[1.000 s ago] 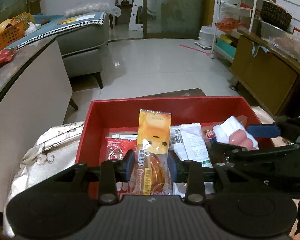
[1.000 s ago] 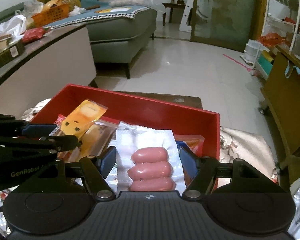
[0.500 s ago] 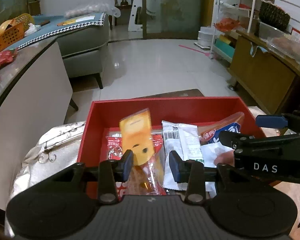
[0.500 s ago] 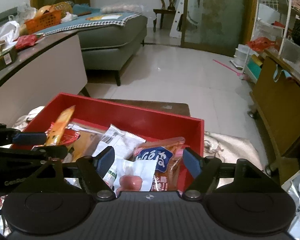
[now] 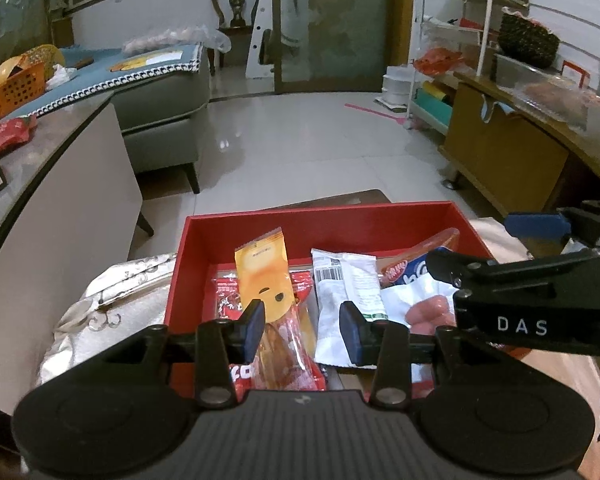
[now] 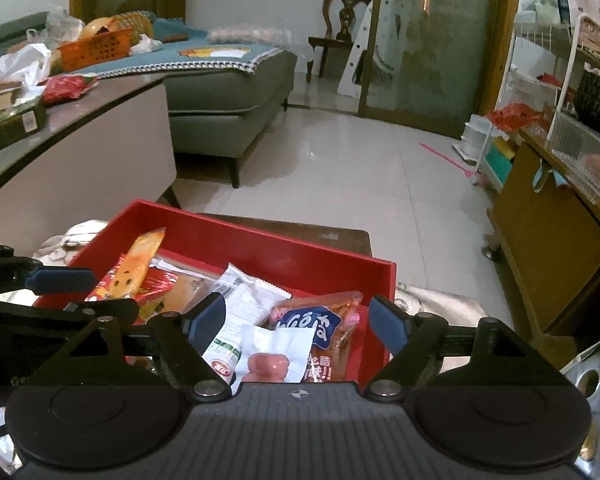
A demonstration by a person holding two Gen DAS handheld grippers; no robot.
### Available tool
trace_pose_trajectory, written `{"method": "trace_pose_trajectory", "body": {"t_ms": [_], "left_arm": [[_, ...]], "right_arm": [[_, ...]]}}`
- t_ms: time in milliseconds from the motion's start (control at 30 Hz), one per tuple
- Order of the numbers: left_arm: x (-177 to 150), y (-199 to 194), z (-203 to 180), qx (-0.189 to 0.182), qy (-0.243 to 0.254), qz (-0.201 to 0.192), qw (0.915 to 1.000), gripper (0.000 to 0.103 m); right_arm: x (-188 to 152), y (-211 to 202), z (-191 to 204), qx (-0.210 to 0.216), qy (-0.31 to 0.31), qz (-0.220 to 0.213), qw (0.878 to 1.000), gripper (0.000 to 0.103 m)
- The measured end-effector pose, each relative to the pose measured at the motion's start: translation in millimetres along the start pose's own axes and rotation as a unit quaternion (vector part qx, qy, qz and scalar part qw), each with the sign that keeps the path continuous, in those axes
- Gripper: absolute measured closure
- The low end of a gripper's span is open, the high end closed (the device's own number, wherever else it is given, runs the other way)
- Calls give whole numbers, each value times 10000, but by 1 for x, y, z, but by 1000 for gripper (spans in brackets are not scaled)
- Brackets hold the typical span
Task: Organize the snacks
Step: 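Lower both packs into the red box and open both tools, then move both tools back to the table beside the red box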
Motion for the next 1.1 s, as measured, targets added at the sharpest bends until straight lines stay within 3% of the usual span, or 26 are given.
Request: {"method": "trace_pose_trajectory", "body": {"t_ms": [233, 733, 933, 1033, 1100], "left_arm": [[-3, -23, 1, -12, 6, -149, 9999, 66], [-20, -55, 4, 17, 192, -282, 9994, 66], [-44, -69, 15, -120, 180, -36, 9998, 66], [-63, -76, 29, -219, 175, 189, 9994, 57], [-74, -78, 43, -142, 143, 331, 9992, 56]], "right_arm": [[2, -23, 11, -195, -207, -142, 9995, 18], [-9, -53, 29, -204, -253, -155, 9994, 17], [-26, -60, 46, 43, -233, 69, 9997, 14], [-38, -62, 56, 215, -291, 236, 9991, 12], [-44, -64, 61, 332, -280, 339, 9985, 12]]}}
Point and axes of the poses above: each gripper's, at about its wrist camera, not at the fingertips, and y roughly the way its jaws point, z to its left, x to its top, the point moved 5 cm from there along y, roughly the way its jaws point, and after that the axes turned 3 degrees about x, right-handed, at the moved point
